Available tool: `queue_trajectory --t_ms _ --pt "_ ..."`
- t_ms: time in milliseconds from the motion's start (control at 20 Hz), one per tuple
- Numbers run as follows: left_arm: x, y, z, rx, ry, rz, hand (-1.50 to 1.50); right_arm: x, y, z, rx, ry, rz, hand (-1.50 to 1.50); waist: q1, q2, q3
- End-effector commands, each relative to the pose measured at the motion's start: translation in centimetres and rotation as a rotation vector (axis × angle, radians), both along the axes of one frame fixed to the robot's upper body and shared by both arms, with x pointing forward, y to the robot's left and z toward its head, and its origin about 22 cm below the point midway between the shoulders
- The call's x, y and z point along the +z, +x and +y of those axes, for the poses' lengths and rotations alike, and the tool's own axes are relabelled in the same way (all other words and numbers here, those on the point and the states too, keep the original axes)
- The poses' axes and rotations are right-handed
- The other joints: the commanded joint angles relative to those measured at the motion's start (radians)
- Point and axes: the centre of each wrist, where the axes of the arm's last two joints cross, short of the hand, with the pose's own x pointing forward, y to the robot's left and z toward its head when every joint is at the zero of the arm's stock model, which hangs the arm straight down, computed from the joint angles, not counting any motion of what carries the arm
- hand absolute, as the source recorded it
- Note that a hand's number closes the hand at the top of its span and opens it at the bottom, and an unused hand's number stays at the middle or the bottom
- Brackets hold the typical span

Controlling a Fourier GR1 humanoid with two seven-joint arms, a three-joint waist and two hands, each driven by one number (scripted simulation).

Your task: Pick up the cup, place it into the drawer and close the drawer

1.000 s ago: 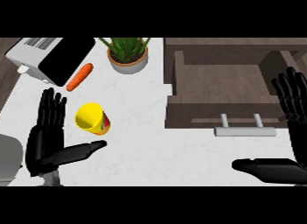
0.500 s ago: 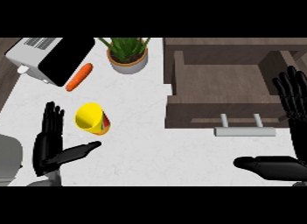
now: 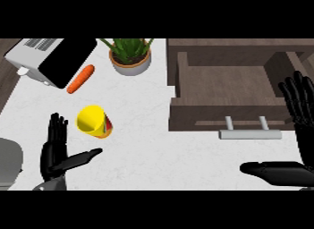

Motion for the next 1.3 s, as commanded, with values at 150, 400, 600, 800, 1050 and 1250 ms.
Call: queue_trajectory --t_ms 150,400,600,800,1050,1250 --pt "-2.1 0.0 4.4 0.014 -0.01 -0.041 -1.5 2.2 -1.2 -0.2 0.01 -0.001 -0.01 -1.5 -0.003 0.0 0.0" --pt "-4.4 0.1 2.6 0.012 0.008 -0.052 -1.5 1.7 1.5 0.9 0.026 -0.003 -0.001 -1.5 -0.005 0.003 -0.001" --pt "-3.8 1.4 3.5 0.008 -0.007 -0.061 -1.5 0.5 1.2 0.6 0.037 -0.021 -0.002 -1.5 -0.009 0.004 -0.001" --pt "-4.4 1.6 1.5 -0.019 0.001 -0.069 -1.5 0.3 1.1 -1.6 0.04 -0.01 0.011 -1.5 -0.011 0.004 -0.001" --pt "-4.5 1.7 1.1 -0.041 -0.017 -0.072 -1.5 0.5 0.5 -1.5 0.025 -0.003 0.012 -1.5 -0.009 0.003 -0.001" --pt "-2.9 3.7 2.4 -0.046 -0.052 -0.095 -1.5 0.0 0.2 0.3 0.026 0.003 0.001 -1.5 -0.015 0.006 -0.002"
